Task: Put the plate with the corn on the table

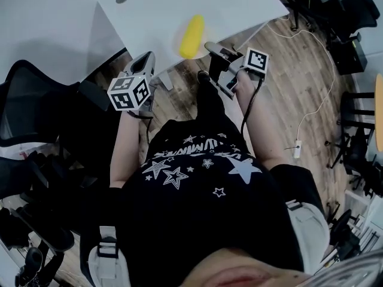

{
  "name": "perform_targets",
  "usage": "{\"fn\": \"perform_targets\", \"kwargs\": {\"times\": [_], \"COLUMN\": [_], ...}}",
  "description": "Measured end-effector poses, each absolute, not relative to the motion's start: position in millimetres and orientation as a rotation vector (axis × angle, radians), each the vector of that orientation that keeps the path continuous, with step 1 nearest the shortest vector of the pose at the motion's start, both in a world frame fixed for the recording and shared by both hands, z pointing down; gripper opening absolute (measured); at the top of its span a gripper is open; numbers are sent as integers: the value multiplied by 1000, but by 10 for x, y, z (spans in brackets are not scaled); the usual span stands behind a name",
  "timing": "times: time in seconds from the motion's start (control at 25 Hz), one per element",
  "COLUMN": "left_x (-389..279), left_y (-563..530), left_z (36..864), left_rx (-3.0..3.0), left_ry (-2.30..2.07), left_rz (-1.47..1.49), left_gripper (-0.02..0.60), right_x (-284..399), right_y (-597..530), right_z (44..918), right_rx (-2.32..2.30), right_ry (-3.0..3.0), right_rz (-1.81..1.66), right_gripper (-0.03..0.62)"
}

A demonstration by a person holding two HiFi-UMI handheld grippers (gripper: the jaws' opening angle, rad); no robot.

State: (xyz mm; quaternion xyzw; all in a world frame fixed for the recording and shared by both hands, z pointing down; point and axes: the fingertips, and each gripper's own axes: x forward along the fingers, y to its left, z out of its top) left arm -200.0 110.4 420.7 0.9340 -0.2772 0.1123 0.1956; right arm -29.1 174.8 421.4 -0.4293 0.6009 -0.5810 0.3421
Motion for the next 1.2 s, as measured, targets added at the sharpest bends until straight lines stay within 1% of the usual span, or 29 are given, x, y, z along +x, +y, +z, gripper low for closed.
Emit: {"fn": "perform_targets", "kwargs": {"times": [0.32, 0.64, 1.2], "left_x": [-1641, -1070, -596], "left_y": [500, -363, -1511], "left_z": [4384, 4454, 4447], "left_rx": [2566, 2494, 2383], "left_ry": [-873, -985, -1190], "left_rz": [337, 338, 326], "left_gripper": [6, 6, 6], "right_x": [211, 756, 1224], "right_y": [986, -72, -1547], "right_z": [4349, 4438, 4499], "right_rx": [-1064, -983, -823], "right_ry": [1633, 1771, 1914], "right_rz": [-1549, -1628, -1740], "right_gripper": [37, 37, 36]}}
